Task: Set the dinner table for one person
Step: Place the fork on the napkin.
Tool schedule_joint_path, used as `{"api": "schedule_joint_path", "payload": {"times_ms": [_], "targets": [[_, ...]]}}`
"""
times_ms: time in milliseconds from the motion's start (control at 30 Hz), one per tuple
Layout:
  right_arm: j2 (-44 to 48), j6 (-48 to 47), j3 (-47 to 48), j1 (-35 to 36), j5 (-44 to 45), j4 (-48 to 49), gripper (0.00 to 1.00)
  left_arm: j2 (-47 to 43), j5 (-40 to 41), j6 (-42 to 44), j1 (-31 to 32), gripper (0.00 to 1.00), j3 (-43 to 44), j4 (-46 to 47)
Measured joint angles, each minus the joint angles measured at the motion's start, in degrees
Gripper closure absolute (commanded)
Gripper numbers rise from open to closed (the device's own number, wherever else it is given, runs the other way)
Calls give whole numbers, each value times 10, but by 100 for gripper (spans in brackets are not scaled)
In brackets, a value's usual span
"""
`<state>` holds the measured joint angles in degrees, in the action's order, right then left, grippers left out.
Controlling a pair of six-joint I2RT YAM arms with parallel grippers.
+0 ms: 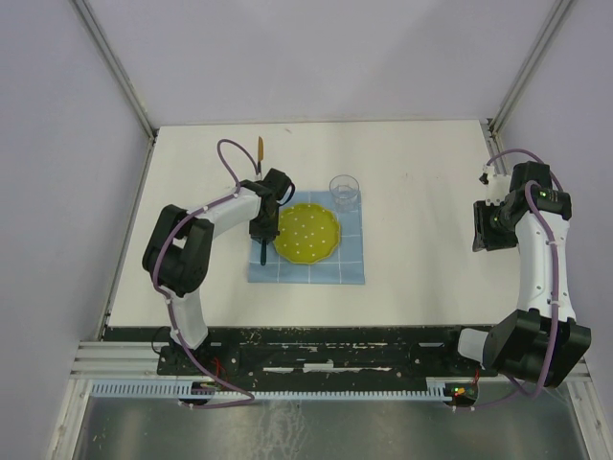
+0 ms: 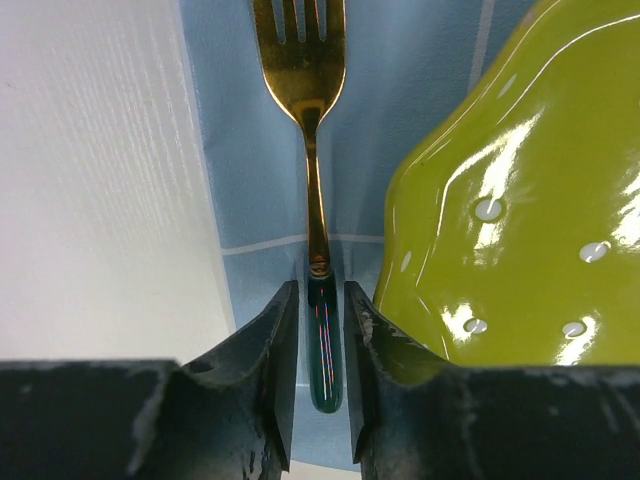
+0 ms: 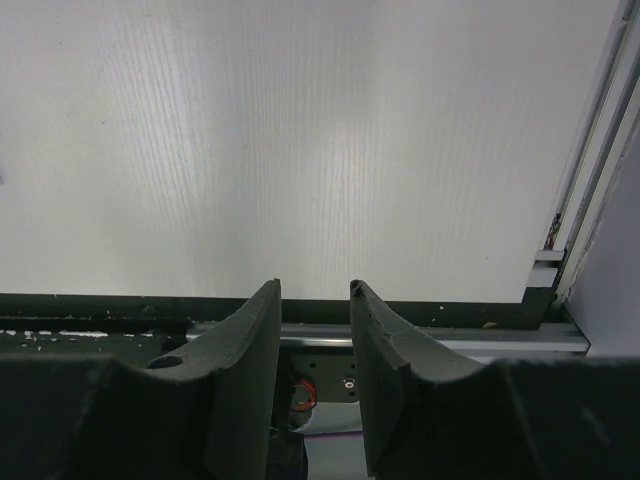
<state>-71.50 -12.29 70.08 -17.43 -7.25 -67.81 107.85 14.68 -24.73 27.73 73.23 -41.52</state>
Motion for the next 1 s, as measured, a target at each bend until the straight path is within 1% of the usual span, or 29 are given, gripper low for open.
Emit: {"api": "schedule_joint_path", "payload": {"times_ms": [200,433,567,733,833,900,1000], "targets": [[0,0,0,0,0,0,58,0,0,0,0,63,0,-1],[0,0,0,0,0,0,58,0,7,0,0,61,3,-4],[0,0,-1,0,-1,0,58,-3,23,1,1,61,22,-9],[0,0,-2,0,-2,0,58,-35,42,2,6,59,57,-19],[0,0,-2,0,-3,0,58,-43,64,22,5,58,99,-17],[0,0,-2,0,-4,0,58,-33,66,43,-4,58,142,-21],[-2,0,-2,0,-7,0,58,21,45,66,-34,58,261,-45]]}}
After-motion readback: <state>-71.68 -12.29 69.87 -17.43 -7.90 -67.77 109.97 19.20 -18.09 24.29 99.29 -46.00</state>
